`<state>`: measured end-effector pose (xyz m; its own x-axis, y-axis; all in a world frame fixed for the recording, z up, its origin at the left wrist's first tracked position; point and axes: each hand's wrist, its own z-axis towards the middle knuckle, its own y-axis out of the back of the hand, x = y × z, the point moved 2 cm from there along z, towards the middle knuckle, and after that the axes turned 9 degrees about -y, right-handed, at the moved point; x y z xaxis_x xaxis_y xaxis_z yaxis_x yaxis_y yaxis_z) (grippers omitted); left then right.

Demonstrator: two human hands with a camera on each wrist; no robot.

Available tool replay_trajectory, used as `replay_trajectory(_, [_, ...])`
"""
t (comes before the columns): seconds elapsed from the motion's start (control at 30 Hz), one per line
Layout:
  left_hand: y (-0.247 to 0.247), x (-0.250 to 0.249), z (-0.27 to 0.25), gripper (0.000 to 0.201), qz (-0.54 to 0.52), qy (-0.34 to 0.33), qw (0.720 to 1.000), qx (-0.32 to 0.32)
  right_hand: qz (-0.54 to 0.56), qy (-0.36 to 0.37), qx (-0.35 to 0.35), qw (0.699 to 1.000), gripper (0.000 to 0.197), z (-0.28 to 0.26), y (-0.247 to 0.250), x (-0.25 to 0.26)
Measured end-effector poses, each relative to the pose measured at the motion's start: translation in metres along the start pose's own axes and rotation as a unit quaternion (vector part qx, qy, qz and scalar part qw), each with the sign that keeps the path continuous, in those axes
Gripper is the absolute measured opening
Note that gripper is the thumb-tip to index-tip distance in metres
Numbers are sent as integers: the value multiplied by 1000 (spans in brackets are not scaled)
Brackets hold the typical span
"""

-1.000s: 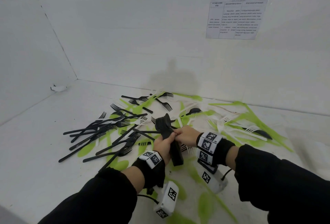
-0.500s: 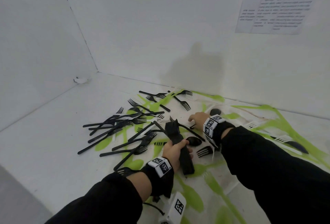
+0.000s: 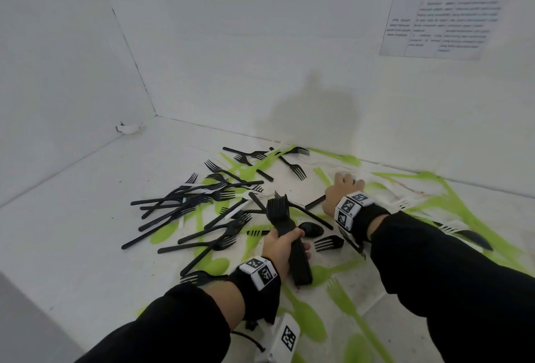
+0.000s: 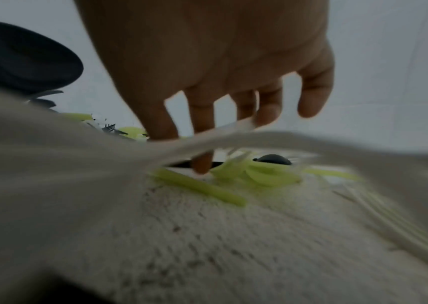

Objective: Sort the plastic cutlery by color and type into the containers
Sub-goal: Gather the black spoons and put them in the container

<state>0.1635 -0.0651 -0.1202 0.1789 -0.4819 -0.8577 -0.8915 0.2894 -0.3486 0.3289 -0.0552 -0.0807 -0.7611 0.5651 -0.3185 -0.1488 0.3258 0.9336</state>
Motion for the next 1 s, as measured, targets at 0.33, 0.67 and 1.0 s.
replay_trajectory(0.33, [3,-1,-2,10,-2,-3,1000,2,15,150,-58,987,23,2,19,5])
replay_trajectory(0.67, [2,-1,-5,9,0,-6,1000,10,512,31,-144,846,13,-28,43,-43])
replay_trajectory(1.0, [1,0,-7,14,6,-21,1000,1,190,86,88,974,17,-67,1,-38])
